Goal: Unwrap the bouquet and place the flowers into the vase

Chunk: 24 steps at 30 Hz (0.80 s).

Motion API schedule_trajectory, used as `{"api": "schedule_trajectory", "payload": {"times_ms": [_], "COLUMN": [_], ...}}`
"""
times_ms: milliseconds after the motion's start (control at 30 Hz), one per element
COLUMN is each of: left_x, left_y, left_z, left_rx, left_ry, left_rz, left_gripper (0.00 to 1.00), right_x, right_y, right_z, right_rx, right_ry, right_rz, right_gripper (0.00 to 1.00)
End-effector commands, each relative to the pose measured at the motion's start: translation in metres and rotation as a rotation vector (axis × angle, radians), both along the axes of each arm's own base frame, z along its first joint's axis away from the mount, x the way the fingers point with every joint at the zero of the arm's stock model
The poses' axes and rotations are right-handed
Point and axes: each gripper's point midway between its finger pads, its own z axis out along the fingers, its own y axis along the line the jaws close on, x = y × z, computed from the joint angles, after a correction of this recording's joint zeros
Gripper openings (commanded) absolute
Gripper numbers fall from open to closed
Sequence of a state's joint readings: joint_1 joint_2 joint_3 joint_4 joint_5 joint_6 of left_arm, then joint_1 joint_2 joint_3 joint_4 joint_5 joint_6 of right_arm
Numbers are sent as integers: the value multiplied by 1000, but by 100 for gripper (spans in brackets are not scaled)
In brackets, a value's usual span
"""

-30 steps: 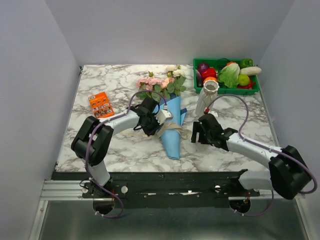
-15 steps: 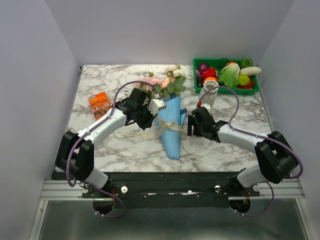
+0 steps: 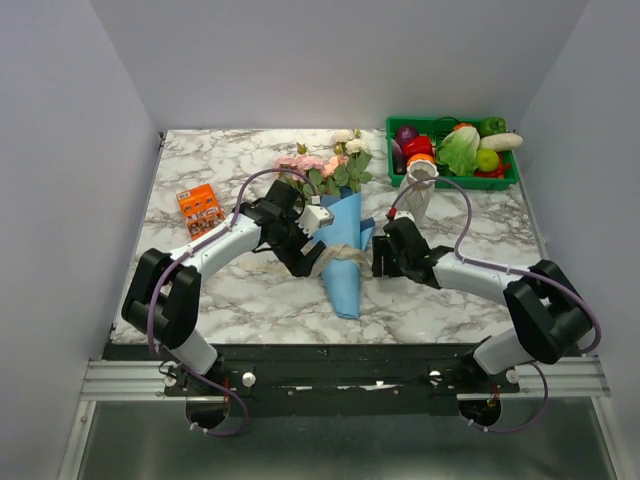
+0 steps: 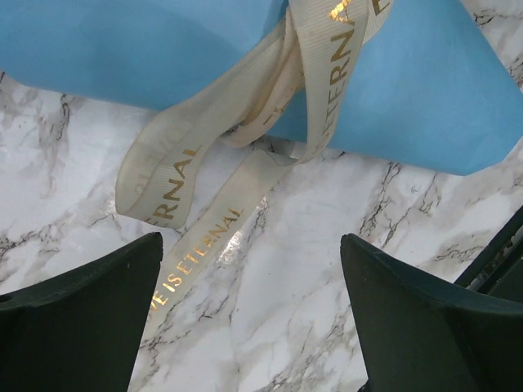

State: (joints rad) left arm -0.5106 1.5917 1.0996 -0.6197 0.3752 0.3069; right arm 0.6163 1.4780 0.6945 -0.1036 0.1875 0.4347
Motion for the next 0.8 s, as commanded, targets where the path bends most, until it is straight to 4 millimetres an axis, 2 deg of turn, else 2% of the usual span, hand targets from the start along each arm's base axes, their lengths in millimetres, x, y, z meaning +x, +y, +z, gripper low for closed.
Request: {"api": "schedule_trajectory", "payload": {"times_ms": [0, 67, 200, 300, 400, 433, 467, 633, 767], "left_x": [-11, -19, -30, -36, -37, -36, -36, -33, -29], "left_y": [4, 11, 29, 32, 22, 18, 15, -8, -22], "left_z": [9, 9, 11, 15, 19, 15, 13, 6, 1], "left_rx": [4, 24, 38, 30, -17, -23, -32, -70, -75], "left_ry": [12, 27, 50, 56, 71, 87, 94, 137, 131], "left_rz": [-31, -41, -38, -47, -55, -63, -69, -114, -120], "left_gripper": [99, 99, 99, 99, 99, 99, 99, 99, 99], "right_x": [9, 14, 23, 27, 28, 30, 31, 31, 33], "right_y": [11, 11, -6, -17, -14, -9, -8, 19, 29], "right_z": [2, 6, 12, 19, 21, 25, 20, 22, 25], "right_rx": [-7, -24, -102, -178, -244, -247, -265, -229, -222], "right_ry": [-21, -35, -63, -99, -122, -126, -113, -122, -143], "right_rz": [57, 56, -6, -53, -26, -17, -8, 117, 176], "right_gripper": [71, 70, 70, 72, 77, 78, 80, 84, 85]}}
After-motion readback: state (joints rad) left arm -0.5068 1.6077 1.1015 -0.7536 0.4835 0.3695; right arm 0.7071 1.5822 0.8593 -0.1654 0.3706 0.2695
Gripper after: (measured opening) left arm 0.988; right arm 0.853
